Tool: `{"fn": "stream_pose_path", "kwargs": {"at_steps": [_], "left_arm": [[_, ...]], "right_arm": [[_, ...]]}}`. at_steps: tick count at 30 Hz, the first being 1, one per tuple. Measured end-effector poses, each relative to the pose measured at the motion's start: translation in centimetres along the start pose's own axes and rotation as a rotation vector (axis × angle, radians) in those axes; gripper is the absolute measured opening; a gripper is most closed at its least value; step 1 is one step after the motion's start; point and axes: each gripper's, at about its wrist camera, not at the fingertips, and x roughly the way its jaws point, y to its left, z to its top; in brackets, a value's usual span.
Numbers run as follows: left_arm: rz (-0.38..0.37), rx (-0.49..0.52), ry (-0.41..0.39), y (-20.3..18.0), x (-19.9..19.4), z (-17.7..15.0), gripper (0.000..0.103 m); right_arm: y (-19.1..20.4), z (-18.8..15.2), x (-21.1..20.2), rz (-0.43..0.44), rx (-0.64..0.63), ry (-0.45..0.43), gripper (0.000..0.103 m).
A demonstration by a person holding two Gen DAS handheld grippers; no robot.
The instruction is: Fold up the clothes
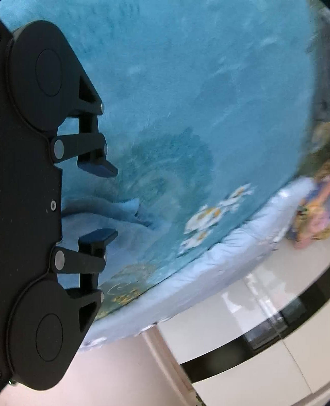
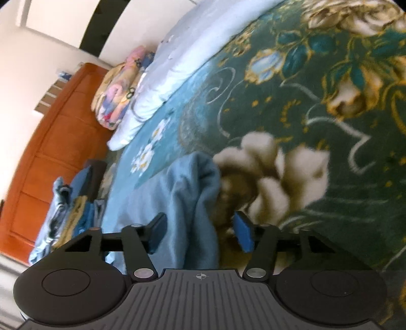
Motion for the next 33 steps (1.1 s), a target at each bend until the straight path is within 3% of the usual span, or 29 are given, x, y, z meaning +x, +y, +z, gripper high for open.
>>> {"fn": "stream_pose_path", "kwargs": {"at_steps": [5,8,10,13,17,20,25,30,33], "left_arm": [[-0.037,0.071,0.065,-1.2,2.9,1.2,0.051],[-0.056,0.048,0.119,-1.6,4.4,1.1,0.049],[-0.047,0.078,0.109,-2.2,4.6,0.7,0.048],[-0.031,0.084,0.096,-2.5,4.2,0.1,0.026],[-0.044,0.022,0.068,-2.0,2.4,-0.6,0.013],[-0.061,0.021,0.019,-2.3,0.4,-0.9,0.011],[-0.11,0.026,-0.07,-2.6,-3.5,-1.1,0.01],[-0.101,0.07,-0.079,-3.0,-5.1,-2.0,0.01],[-0.145,0.083,-0.059,-4.0,-5.0,-2.4,0.014]], "right_arm": [[0.1,0.0,1.0,0.028,0.022,0.009,0.059],[0.6,0.0,1.9,0.045,0.02,0.023,0.058],[1.1,0.0,2.5,0.047,0.008,0.029,0.055],[1.4,0.0,3.2,0.023,0.0,0.044,0.035],[2.4,0.2,3.3,0.007,-0.063,0.051,0.033],[4.1,0.2,3.2,0.0,-0.162,0.057,0.032],[5.7,1.2,3.6,0.043,-0.2,0.054,0.032],[5.8,2.0,3.5,-0.006,-0.224,0.059,0.032],[4.4,2.4,2.1,-0.009,-0.195,0.02,0.032]]}}
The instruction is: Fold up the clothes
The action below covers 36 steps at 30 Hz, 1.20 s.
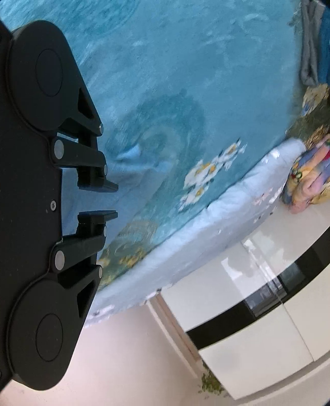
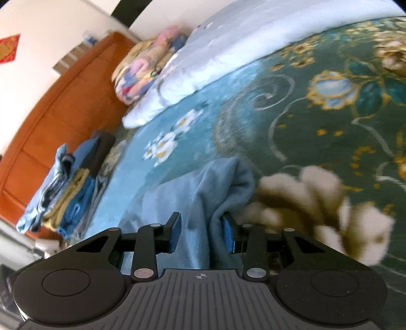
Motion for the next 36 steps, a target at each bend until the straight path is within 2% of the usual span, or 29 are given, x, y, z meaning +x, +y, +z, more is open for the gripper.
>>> {"fn": "stream_pose_path", "kwargs": {"at_steps": [2,4,7,10,13,16,18,22,24,27,29,31,33,34,35,36], "left_arm": [[-0.009,0.054,0.023,-1.5,1.1,-0.3,0.019],[-0.015,0.114,0.046,-3.1,2.3,-0.5,0.024],[0.028,0.232,0.091,-5.7,5.3,-1.1,0.025],[0.056,0.33,0.162,-7.7,8.3,-2.0,0.025],[0.044,0.35,0.25,-8.1,10.2,-3.6,0.025],[0.034,0.378,0.315,-8.1,10.5,-5.7,0.024],[0.036,0.396,0.33,-8.1,10.6,-6.2,0.024],[0.023,0.382,0.348,-7.9,10.8,-6.3,0.027],[0.02,0.387,0.35,-7.9,10.8,-6.3,0.027],[-0.012,0.34,0.327,-7.7,9.9,-5.5,0.027],[-0.048,0.314,0.283,-7.6,8.4,-4.5,0.028],[-0.074,0.295,0.219,-7.4,6.6,-3.3,0.033],[-0.067,0.268,0.146,-6.6,4.8,-2.0,0.048],[-0.059,0.253,0.107,-6.0,3.9,-1.3,0.052],[-0.036,0.238,0.074,-5.1,3.2,-0.7,0.059],[0.008,0.216,0.054,-4.0,2.9,-0.2,0.062]], "right_arm": [[-0.9,0.3,-1.2,0.001,0.027,-0.044,0.032],[-1.7,1.0,-1.7,-0.039,0.038,-0.064,0.032],[-2.2,1.8,-1.0,-0.123,0.002,-0.037,0.032],[-1.9,2.2,0.5,-0.169,-0.064,0.0,0.032],[-1.2,2.3,1.8,-0.163,-0.115,0.026,0.032],[-0.8,2.8,2.2,-0.121,-0.122,0.007,0.032],[-0.9,3.2,2.5,-0.096,-0.102,0.0,0.032],[-1.4,3.7,3.6,-0.128,-0.081,0.008,0.032],[-1.9,3.7,4.0,-0.129,-0.05,0.014,0.031],[-1.9,3.8,3.6,-0.118,-0.044,0.014,0.032],[-1.5,3.9,2.6,-0.109,-0.06,-0.001,0.032],[-1.2,3.8,1.2,-0.088,-0.061,-0.016,0.033],[-1.3,3.3,-0.3,-0.045,-0.045,-0.022,0.044],[-1.4,2.9,-0.9,-0.017,-0.034,-0.02,0.056],[-1.5,2.4,-1.4,0.001,-0.024,-0.014,0.062],[-1.6,1.9,-1.7,0.014,-0.015,-0.007,0.063]]}}
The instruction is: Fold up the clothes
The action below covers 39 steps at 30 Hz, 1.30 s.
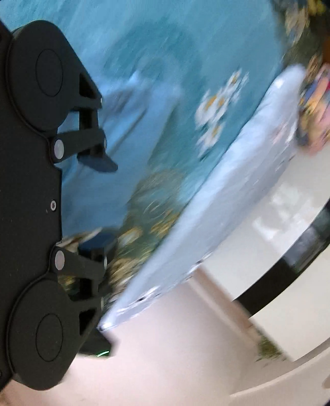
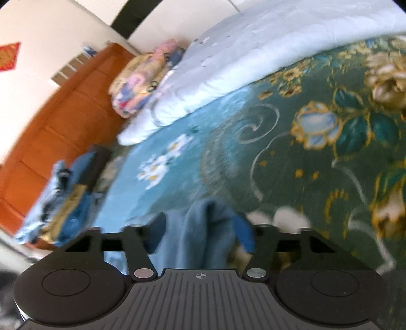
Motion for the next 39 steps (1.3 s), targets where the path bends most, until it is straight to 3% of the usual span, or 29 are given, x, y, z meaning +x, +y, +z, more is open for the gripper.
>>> {"fn": "stream_pose_path", "kwargs": {"at_steps": [3,6,11,16,17,19,21,24,28,39], "left_arm": [[0.118,-0.098,-0.011,3.9,-0.4,0.2,0.065],[0.143,-0.222,0.03,7.2,0.3,0.0,0.067],[0.091,-0.246,0.051,8.6,1.6,0.1,0.081],[-0.016,-0.272,0.112,9.2,3.7,0.7,0.08],[-0.029,-0.27,0.132,9.1,4.2,0.7,0.078],[-0.052,-0.267,0.17,9.0,5.2,0.5,0.065],[-0.046,-0.296,0.187,9.2,6.1,0.3,0.041],[-0.058,-0.314,0.187,9.2,6.3,-0.3,0.03],[-0.037,-0.278,0.167,8.4,5.7,-0.8,0.021],[-0.027,-0.196,0.134,6.1,3.0,-1.2,0.016]], "right_arm": [[-0.3,-1.9,-0.4,-0.005,0.014,0.024,0.069],[-1.1,-3.1,0.1,0.004,0.063,0.061,0.069],[-1.6,-3.1,0.8,0.032,0.119,0.067,0.071],[-2.1,-2.9,2.1,0.09,0.159,0.075,0.067],[-2.3,-2.8,2.4,0.103,0.172,0.074,0.061],[-2.7,-2.8,2.9,0.102,0.19,0.082,0.049],[-3.0,-2.8,3.3,0.099,0.204,0.089,0.042],[-3.2,-2.7,3.8,0.092,0.232,0.096,0.032],[-2.3,-2.4,4.4,0.058,0.195,0.107,0.022],[1.1,-0.7,4.3,-0.043,0.063,0.124,0.018]]}}
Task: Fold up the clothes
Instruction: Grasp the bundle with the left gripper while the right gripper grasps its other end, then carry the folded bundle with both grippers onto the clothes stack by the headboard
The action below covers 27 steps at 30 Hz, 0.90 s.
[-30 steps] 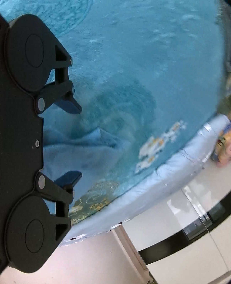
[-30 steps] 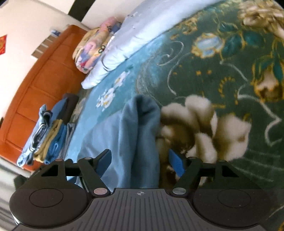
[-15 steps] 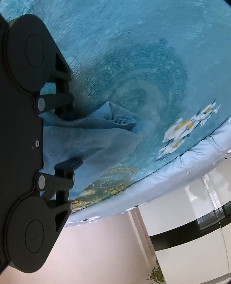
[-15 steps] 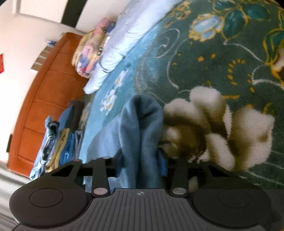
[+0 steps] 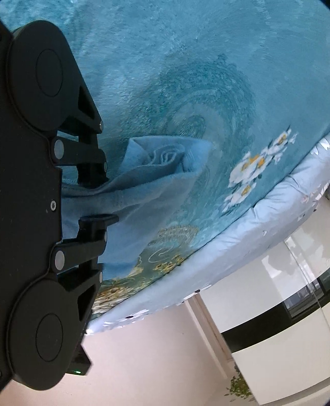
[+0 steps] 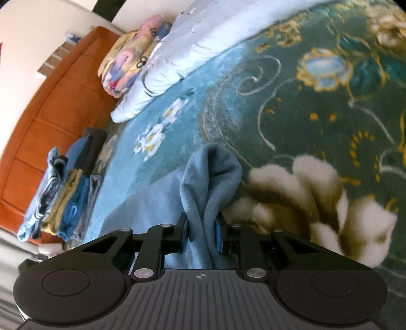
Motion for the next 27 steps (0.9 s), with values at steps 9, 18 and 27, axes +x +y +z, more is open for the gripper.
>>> {"fn": "stream_pose_path", "kwargs": {"at_steps": [9,18,27], "left_arm": [[0.004,-0.008,-0.055,1.4,-4.4,0.2,0.015],[0.012,-0.017,-0.251,3.0,-13.5,5.7,0.015],[0.067,0.033,-0.446,3.7,-23.8,14.5,0.015]], "right_arm": [[5.1,0.4,1.3,0.024,-0.104,0.037,0.017],[15.8,3.1,6.1,0.145,-0.229,0.095,0.017],[31.4,7.2,12.1,0.333,-0.369,0.118,0.017]]}}
